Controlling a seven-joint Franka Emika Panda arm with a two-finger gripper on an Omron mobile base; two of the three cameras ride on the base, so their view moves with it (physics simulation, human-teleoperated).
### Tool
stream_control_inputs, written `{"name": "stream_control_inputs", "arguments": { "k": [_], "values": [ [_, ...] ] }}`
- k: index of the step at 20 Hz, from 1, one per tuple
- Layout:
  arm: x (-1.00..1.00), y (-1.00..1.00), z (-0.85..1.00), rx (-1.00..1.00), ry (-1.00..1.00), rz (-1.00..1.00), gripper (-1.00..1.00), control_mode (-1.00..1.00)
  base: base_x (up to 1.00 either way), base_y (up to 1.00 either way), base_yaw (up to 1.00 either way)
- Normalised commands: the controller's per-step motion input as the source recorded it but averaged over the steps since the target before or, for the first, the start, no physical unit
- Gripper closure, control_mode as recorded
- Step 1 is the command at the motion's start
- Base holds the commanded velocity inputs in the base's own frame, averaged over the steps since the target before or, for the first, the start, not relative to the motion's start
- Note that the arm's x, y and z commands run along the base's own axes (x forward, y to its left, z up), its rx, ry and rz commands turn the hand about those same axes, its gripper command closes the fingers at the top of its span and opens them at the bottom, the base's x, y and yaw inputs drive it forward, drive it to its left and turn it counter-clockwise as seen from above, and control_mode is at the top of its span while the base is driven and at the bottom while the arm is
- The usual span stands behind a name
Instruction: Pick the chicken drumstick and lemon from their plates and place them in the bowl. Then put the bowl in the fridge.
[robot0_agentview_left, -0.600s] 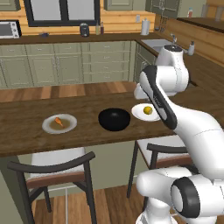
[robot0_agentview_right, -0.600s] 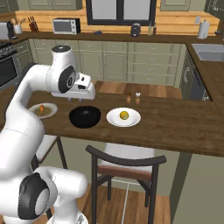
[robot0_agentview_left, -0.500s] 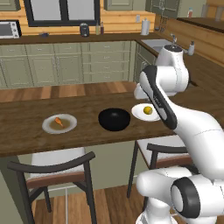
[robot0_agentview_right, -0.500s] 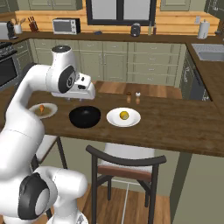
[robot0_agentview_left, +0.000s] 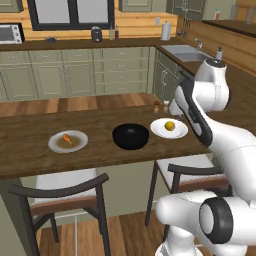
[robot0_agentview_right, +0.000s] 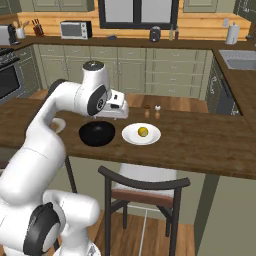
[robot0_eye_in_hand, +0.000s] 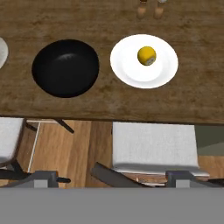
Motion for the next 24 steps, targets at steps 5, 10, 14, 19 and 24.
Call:
{"name": "stream_control_inputs", "arguments": {
  "k": [5, 10, 14, 19, 24],
  "values": [
    [0.65, -0.34, -0.08, 0.0, 0.0, 0.0, -1.0, -1.0, 0.0, 0.0, 0.0],
    [0.66, -0.13, -0.26, 0.0, 0.0, 0.0, -1.0, -1.0, 0.0, 0.0, 0.0],
    [0.64, -0.04, -0.51, -0.01, 0.0, 0.0, -1.0, -1.0, 0.0, 0.0, 0.0],
    [0.53, -0.02, -0.8, -0.12, 0.0, 0.0, -1.0, -1.0, 0.0, 0.0, 0.0],
    [0.4, -0.08, -0.59, -0.05, 0.04, 0.0, -1.0, -1.0, 0.0, 0.0, 0.0]
  ]
}}
